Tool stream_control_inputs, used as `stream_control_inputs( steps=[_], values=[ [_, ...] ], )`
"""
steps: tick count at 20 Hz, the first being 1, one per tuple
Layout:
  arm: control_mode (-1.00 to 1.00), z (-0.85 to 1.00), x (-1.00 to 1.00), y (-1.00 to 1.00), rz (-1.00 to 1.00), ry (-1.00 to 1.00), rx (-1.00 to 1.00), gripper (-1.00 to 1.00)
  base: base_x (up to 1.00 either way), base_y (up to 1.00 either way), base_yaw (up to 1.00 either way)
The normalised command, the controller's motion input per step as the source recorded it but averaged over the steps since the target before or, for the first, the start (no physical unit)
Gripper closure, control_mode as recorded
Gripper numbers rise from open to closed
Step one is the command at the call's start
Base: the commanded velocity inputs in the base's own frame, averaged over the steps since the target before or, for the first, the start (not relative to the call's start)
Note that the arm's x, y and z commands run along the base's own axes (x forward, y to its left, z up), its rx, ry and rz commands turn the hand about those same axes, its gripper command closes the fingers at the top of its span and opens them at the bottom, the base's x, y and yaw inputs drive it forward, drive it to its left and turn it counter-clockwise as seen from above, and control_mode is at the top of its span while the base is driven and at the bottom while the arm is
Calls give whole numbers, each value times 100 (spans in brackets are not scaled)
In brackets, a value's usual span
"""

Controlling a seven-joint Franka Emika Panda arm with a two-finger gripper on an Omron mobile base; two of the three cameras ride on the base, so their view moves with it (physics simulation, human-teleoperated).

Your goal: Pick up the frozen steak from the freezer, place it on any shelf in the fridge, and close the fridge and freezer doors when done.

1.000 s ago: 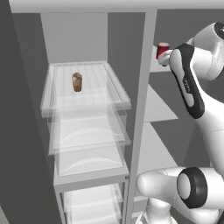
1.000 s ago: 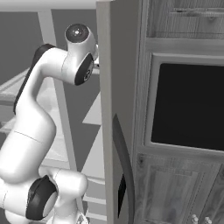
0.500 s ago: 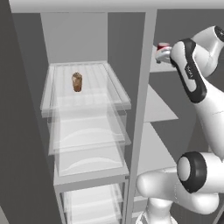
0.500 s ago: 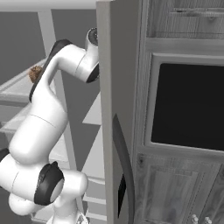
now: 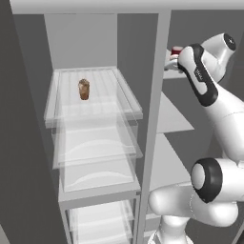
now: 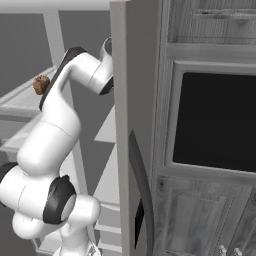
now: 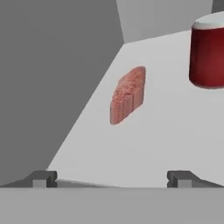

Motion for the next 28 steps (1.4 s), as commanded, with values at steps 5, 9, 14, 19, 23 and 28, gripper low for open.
stream_control_inputs(
  steps=[5, 9, 14, 19, 23, 28],
  values=[
    [-100, -3, 39, 18, 0, -7, -5, -100, 0, 0, 0],
    [-100, -4, 43, 8, 0, 0, -2, -100, 0, 0, 0],
    [-100, -9, 40, 0, 0, 0, 0, -100, 0, 0, 0],
    [-100, -10, 36, 0, 0, 0, 0, -100, 0, 0, 0],
    [-100, -20, 38, 0, 0, 0, 0, -100, 0, 0, 0],
    [-100, -22, 38, 0, 0, 0, 0, -100, 0, 0, 0]
  ],
)
